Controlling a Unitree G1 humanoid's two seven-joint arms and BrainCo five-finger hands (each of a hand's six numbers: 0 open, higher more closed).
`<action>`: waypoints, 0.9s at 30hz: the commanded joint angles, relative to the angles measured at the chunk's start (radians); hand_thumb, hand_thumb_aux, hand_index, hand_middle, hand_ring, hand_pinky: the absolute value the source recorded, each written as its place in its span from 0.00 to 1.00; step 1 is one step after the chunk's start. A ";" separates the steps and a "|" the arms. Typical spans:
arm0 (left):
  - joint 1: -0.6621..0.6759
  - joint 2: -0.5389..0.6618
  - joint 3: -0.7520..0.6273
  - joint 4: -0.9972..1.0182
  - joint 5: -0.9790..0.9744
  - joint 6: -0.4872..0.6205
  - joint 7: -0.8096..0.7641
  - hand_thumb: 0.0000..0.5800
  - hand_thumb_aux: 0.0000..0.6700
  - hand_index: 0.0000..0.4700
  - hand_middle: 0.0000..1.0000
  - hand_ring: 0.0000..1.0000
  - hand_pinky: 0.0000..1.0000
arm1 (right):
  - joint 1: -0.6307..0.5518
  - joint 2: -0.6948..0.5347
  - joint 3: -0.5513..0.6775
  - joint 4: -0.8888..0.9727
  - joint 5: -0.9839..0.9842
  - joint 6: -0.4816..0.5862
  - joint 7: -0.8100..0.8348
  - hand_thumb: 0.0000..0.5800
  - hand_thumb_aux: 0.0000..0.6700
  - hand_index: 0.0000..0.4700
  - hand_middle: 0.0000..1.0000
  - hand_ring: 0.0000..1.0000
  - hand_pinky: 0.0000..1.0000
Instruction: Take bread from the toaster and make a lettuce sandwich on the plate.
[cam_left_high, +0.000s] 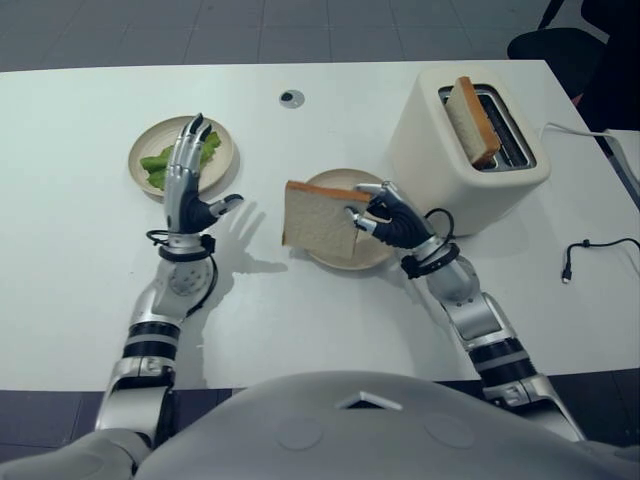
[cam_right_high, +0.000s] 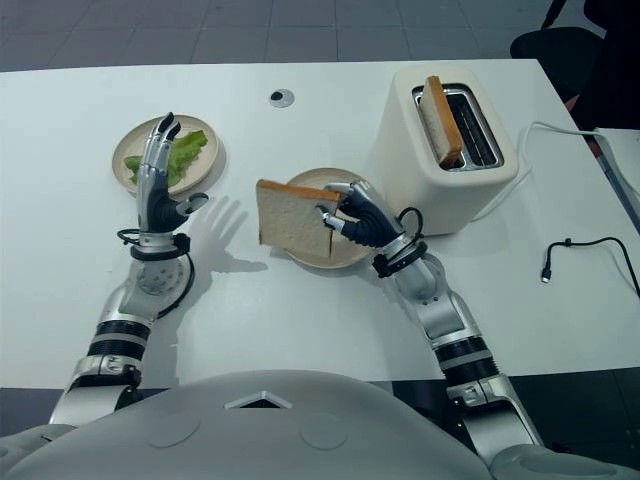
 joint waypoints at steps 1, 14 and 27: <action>-0.052 0.101 -0.028 0.091 0.049 0.090 0.008 0.00 0.00 0.00 0.00 0.00 0.00 | 0.025 -0.012 0.091 -0.025 0.068 -0.028 0.134 1.00 1.00 1.00 1.00 1.00 1.00; -0.150 0.180 -0.134 0.283 0.016 0.140 0.089 0.00 0.00 0.00 0.00 0.00 0.00 | -0.019 0.103 -0.002 -0.071 0.160 -0.021 0.117 1.00 1.00 1.00 1.00 1.00 1.00; -0.430 0.227 -0.310 0.687 0.054 0.330 0.020 0.00 0.00 0.00 0.00 0.00 0.00 | -0.005 0.073 0.028 0.127 -0.160 0.021 0.001 1.00 1.00 1.00 1.00 1.00 1.00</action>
